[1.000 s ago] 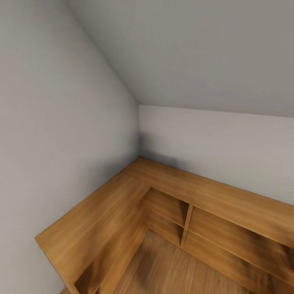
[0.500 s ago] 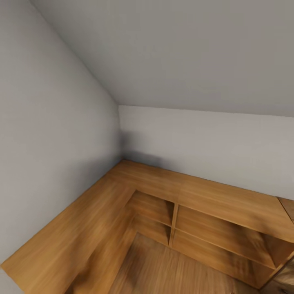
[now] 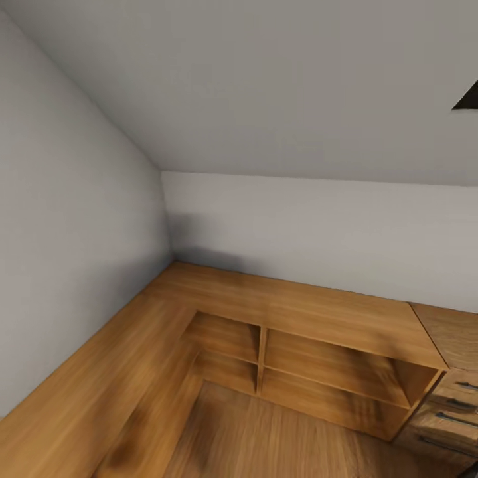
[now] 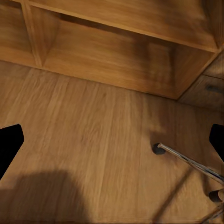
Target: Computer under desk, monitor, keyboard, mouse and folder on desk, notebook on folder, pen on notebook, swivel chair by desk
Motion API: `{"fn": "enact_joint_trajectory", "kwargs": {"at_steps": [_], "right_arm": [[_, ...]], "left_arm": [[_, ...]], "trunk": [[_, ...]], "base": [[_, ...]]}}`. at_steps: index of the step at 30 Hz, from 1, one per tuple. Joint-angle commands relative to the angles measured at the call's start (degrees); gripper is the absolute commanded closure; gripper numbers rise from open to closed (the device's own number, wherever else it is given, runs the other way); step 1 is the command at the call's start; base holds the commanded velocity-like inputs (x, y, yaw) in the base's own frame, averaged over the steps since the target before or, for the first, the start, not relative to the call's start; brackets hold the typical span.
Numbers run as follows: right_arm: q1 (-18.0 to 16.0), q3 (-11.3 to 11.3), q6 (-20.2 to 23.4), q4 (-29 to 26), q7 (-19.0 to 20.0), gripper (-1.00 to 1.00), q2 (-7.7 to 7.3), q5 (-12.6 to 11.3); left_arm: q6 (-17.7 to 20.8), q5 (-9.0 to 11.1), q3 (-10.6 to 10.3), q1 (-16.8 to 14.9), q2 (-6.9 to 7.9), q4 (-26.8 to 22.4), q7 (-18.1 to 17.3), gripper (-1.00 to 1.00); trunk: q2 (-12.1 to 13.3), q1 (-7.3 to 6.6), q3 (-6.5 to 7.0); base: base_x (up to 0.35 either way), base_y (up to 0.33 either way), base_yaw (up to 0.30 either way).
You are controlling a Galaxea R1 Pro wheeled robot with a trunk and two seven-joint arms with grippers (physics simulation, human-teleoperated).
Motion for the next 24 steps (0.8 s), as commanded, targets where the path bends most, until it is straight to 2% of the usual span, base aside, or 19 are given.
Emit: {"fn": "enact_joint_trajectory", "kwargs": {"at_steps": [1,5,18,24], "right_arm": [[-0.08,0.51,0.21,0.13,-0.12,-1.0,0.03,-0.43],[-0.08,0.46,2.09,0.13,-0.12,-1.0,0.03,-0.42],[-0.08,0.44,2.11,0.13,-0.12,-1.0,-0.13,-0.42],[-0.08,0.39,1.9,0.13,-0.06,-1.0,-0.21,-0.42]], "left_arm": [[-0.05,0.26,-0.5,0.01,0.01,-0.12,0.36,-1.0],[-0.05,0.26,-0.5,0.0,0.01,-0.12,0.36,-1.0],[-0.05,0.26,-0.5,0.0,0.01,-0.12,0.36,-1.0],[-0.05,0.26,-0.5,0.0,0.01,-0.12,0.36,-1.0]], "trunk": [[-0.12,0.04,-0.14],[-0.12,0.04,-0.21],[-0.12,0.04,-0.24],[-0.12,0.04,-0.24]], "base": [[0.0,0.0,-0.237],[0.0,0.0,-0.186],[0.0,0.0,-0.022],[0.0,0.0,-0.167]]}}
